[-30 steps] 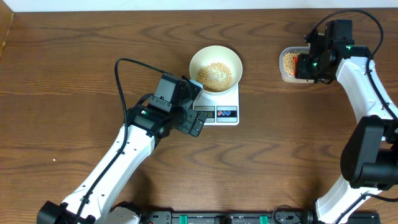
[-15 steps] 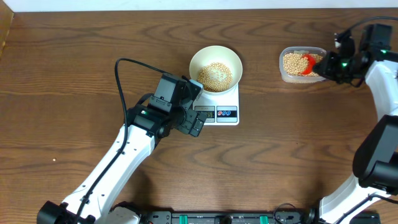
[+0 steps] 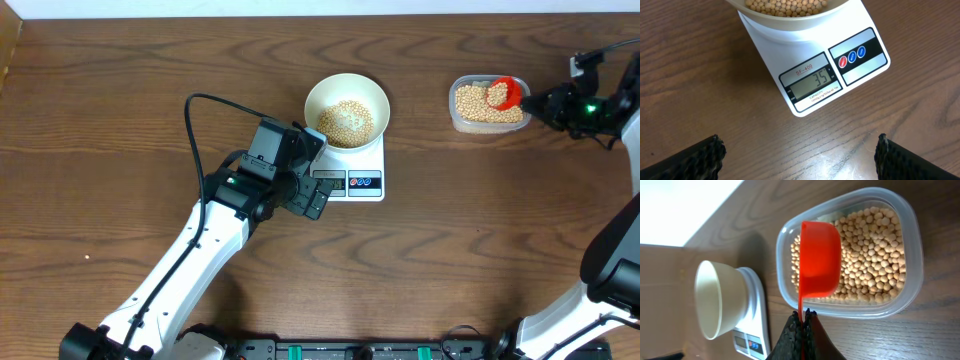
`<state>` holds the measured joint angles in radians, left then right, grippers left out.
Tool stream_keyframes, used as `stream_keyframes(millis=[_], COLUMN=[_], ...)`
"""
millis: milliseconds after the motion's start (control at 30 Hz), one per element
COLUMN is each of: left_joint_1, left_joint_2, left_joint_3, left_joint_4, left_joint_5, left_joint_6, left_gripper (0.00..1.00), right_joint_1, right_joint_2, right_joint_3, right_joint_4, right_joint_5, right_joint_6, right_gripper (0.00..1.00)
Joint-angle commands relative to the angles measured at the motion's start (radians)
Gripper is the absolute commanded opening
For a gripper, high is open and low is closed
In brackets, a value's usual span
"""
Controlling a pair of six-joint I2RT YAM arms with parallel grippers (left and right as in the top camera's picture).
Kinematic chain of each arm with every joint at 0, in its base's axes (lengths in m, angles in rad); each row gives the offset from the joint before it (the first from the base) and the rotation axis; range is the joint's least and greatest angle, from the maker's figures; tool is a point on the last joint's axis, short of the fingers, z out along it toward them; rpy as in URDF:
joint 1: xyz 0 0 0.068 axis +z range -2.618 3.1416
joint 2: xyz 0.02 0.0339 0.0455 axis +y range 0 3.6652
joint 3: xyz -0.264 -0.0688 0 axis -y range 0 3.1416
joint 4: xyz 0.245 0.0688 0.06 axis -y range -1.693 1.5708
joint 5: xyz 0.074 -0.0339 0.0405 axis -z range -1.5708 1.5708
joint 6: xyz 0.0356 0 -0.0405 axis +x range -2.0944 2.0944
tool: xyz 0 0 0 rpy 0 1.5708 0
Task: Scoop item into bowl and weigh 50g on scale
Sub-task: 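Dip the red scoop into the soybean tub again with the right gripper, then carry the scoop with the right gripper over the white bowl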
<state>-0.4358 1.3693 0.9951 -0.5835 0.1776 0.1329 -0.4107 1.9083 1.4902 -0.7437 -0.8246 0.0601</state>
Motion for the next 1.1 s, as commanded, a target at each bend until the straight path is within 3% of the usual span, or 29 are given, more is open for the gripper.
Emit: stream_keyframes(millis=[0, 500, 767, 1067], left_joint_1=[-0.002, -0.002, -0.002, -0.002], left_joint_2=[0.004, 0.004, 0.004, 0.004], left_joint_3=[0.010, 0.010, 0.010, 0.010], left_joint_4=[-0.003, -0.003, -0.003, -0.003], left_joint_5=[-0.006, -0.006, -0.006, -0.006], left_joint_6=[0.016, 0.016, 0.016, 0.016], left_gripper=[0.98, 0.98, 0.98, 0.98], right_joint_1=[-0.015, -0.010, 0.107, 0.281], right_joint_2=[-0.009, -0.009, -0.008, -0.008], right_joint_3=[0.002, 0.002, 0.002, 0.002], right_joint_4=[-0.001, 0.000, 0.028, 0.169], right_joint_5=[-0.132, -0.320, -0.337, -0.330], right_joint_6=[-0.009, 0.014, 0.015, 0.094], right_gripper=[0.01, 0.01, 0.01, 0.01])
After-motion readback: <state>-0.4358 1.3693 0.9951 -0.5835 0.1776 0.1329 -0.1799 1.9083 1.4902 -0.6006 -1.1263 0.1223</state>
